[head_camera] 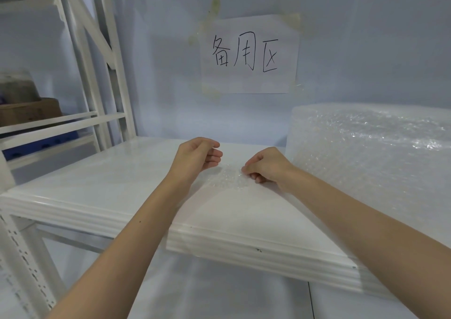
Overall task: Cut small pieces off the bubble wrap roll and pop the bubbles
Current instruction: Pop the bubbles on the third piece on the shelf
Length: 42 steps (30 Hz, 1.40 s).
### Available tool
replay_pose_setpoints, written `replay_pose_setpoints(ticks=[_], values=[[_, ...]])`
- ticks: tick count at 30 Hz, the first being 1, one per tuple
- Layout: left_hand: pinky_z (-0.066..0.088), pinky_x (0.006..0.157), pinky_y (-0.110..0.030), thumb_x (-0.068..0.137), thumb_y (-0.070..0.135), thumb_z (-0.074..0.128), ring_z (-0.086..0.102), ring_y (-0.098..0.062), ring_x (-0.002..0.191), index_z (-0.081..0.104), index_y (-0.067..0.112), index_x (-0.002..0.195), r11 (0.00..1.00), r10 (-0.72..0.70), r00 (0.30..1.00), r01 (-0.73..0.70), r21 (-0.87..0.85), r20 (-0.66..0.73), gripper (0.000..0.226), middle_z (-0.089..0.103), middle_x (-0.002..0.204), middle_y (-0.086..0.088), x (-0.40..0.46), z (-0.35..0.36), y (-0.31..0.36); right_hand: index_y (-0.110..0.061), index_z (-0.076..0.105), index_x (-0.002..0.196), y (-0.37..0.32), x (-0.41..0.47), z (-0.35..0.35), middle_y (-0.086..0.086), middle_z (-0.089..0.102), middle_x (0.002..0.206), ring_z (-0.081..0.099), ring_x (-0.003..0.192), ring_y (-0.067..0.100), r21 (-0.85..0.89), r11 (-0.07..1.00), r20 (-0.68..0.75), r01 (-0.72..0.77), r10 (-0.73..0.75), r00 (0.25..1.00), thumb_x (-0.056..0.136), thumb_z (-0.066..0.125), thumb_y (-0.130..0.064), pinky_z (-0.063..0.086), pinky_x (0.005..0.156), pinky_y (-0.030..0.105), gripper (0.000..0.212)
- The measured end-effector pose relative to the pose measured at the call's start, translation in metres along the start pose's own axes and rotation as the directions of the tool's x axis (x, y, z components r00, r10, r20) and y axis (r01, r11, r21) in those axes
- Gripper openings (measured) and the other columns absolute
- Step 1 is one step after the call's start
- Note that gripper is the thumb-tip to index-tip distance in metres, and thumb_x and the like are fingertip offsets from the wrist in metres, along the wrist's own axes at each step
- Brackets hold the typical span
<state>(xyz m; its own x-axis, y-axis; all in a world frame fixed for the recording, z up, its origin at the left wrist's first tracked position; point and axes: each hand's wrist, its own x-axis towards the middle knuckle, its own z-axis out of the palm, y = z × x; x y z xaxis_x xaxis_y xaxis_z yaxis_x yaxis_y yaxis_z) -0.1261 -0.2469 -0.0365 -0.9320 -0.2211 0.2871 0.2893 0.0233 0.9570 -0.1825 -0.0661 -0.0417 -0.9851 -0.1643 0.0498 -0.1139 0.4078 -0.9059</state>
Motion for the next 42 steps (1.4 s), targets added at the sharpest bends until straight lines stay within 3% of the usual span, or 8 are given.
replay_pose_setpoints(ticks=[10, 18, 27, 34, 42], values=[[0.059, 0.083, -0.032, 0.093, 0.008, 0.049, 0.065, -0.019, 0.073, 0.07, 0.004, 0.093, 1.0, 0.007, 1.0, -0.007, 0.001, 0.004, 0.022, 0.07, 0.082, -0.011, -0.0006, -0.0002, 0.0002, -0.003, 0.067, 0.068, 0.0029, 0.0019, 0.0005, 0.013, 0.056, 0.061, 0.041, 0.048, 0.022, -0.109, 0.994, -0.023, 0.008, -0.011, 1.0, 0.075, 0.081, -0.018, 0.039, 0.05, 0.026, 0.021], [0.059, 0.08, -0.03, 0.093, 0.008, 0.049, 0.065, -0.019, 0.073, 0.07, 0.004, 0.092, 1.0, 0.001, 1.0, -0.001, -0.001, 0.007, 0.021, 0.07, 0.081, -0.011, -0.0006, 0.0, -0.0003, 0.006, 0.071, 0.084, -0.0014, 0.0009, 0.0032, 0.008, 0.058, 0.063, 0.039, 0.041, 0.017, -0.176, 0.984, -0.033, 0.028, -0.034, 0.999, 0.077, 0.08, -0.021, 0.036, 0.044, 0.021, 0.029], [0.059, 0.08, -0.029, 0.093, 0.008, 0.05, 0.066, -0.018, 0.073, 0.07, 0.004, 0.092, 1.0, 0.001, 1.0, -0.001, 0.01, -0.003, 0.021, 0.071, 0.081, -0.011, 0.0009, -0.0006, -0.0021, 0.008, 0.069, 0.088, -0.0014, 0.0025, 0.0048, 0.01, 0.061, 0.07, 0.039, 0.041, 0.016, -0.205, 0.978, -0.048, 0.039, -0.05, 0.998, 0.076, 0.08, -0.027, 0.036, 0.044, 0.021, 0.039], [0.059, 0.08, -0.029, 0.092, 0.008, 0.05, 0.066, -0.018, 0.074, 0.07, 0.002, 0.094, 1.0, -0.003, 1.0, 0.003, 0.013, -0.007, 0.021, 0.07, 0.083, -0.012, 0.0003, -0.0004, -0.0019, -0.007, 0.061, 0.072, -0.0014, 0.0019, 0.0044, 0.009, 0.057, 0.063, 0.038, 0.04, 0.017, -0.228, 0.972, -0.058, 0.063, -0.078, 0.995, 0.078, 0.077, -0.037, 0.035, 0.045, 0.022, 0.035], [0.059, 0.079, -0.028, 0.093, 0.009, 0.05, 0.066, -0.018, 0.075, 0.07, 0.003, 0.095, 1.0, 0.001, 1.0, -0.001, 0.02, -0.006, 0.021, 0.071, 0.084, -0.011, 0.0003, -0.001, -0.0025, -0.009, 0.054, 0.067, 0.0, 0.0032, 0.0023, 0.011, 0.06, 0.065, 0.04, 0.044, 0.021, -0.17, 0.983, -0.085, 0.076, -0.092, 0.992, 0.079, 0.072, -0.047, 0.038, 0.049, 0.025, 0.044]])
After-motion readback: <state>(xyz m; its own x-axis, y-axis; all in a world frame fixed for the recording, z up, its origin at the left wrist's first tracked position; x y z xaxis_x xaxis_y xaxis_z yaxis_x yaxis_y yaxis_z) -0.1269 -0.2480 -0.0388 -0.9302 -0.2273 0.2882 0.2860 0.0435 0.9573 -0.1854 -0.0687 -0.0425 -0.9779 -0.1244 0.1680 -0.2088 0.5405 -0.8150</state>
